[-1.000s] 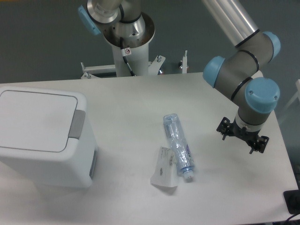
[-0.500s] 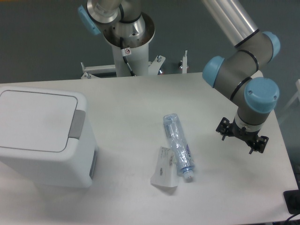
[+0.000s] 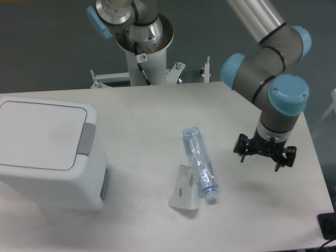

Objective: Open the trash can
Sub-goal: 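Move the open gripper over to the lid of the white trash can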

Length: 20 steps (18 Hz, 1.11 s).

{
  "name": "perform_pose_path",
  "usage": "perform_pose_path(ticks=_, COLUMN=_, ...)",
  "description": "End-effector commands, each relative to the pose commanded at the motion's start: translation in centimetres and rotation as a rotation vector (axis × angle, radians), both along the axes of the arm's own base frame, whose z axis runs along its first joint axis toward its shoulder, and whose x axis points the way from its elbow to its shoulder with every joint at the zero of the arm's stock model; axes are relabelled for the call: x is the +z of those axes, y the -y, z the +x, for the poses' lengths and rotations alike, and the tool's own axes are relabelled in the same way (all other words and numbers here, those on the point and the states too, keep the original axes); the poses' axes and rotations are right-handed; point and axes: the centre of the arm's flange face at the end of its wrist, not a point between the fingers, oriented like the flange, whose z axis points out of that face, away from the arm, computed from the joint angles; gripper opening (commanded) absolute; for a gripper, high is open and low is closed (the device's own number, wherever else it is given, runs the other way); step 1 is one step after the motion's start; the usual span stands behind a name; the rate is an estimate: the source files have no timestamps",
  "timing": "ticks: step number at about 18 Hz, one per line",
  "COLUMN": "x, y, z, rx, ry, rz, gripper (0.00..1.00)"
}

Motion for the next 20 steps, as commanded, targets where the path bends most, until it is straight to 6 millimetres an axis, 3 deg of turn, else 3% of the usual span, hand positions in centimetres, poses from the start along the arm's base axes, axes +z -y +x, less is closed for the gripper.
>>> perform_pose_path(ticks=5, x=2.1, y=-1.2, z=1.7, rx=0.023, ry=0.02, rz=0.11, gripper=1.0)
perform_pose_path(ticks=10, x=7.0, y=-2.1, z=4.5, rx=0.128, ry=0.072, rz=0.257, gripper=1.0)
perform_pose_path(ticks=15, x=10.6, y=-4.5, z=8.5, rx=0.232, ry=0.203, rz=0.404, gripper=1.0)
perform_pose_path(ticks=20, x=14.0, y=-6.5, z=12.6, rx=0.243, ry=0.218, rz=0.443, gripper=1.0)
